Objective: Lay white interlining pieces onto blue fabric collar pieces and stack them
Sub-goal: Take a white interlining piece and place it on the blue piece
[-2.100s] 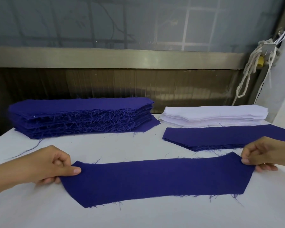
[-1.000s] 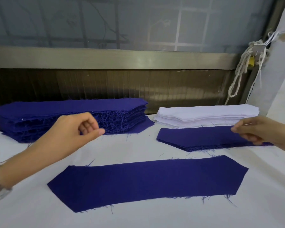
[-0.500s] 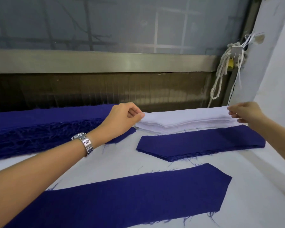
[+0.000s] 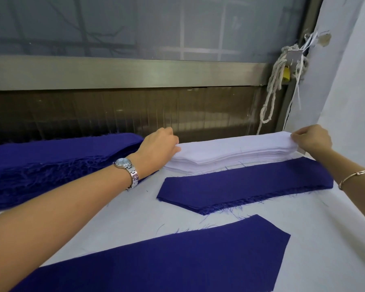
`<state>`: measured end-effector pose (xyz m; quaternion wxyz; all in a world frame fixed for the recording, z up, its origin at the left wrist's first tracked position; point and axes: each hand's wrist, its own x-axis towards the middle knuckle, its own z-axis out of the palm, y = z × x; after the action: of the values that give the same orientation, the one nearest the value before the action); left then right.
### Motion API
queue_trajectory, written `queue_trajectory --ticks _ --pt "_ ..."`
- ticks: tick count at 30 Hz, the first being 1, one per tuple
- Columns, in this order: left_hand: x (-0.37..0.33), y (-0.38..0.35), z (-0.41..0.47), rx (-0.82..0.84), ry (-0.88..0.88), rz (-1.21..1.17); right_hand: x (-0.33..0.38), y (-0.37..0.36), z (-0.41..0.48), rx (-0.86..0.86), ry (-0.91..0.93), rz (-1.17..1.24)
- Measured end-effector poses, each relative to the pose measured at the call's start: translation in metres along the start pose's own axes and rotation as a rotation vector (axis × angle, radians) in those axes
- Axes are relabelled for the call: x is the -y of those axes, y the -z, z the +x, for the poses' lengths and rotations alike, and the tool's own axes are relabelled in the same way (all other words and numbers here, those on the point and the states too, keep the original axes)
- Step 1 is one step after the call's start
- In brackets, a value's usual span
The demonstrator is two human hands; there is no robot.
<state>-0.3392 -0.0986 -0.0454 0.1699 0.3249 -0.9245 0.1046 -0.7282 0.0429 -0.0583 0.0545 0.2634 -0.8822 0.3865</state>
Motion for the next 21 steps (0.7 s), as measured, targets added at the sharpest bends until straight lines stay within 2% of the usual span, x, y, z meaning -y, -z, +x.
queue_trajectory --ticks 4,10,21 --pt "0.001 -0.001 0.003 0.033 0.021 0.026 -0.001 -0.003 0.009 0.024 0.024 -0.065" --pt "0.007 -0.008 0.007 0.034 0.096 -0.151 -0.001 -0.004 0.014 0.032 0.036 -0.128" --pt "0.008 -0.014 0.013 0.019 0.163 -0.294 -0.003 -0.006 0.02 0.025 0.166 -0.019"
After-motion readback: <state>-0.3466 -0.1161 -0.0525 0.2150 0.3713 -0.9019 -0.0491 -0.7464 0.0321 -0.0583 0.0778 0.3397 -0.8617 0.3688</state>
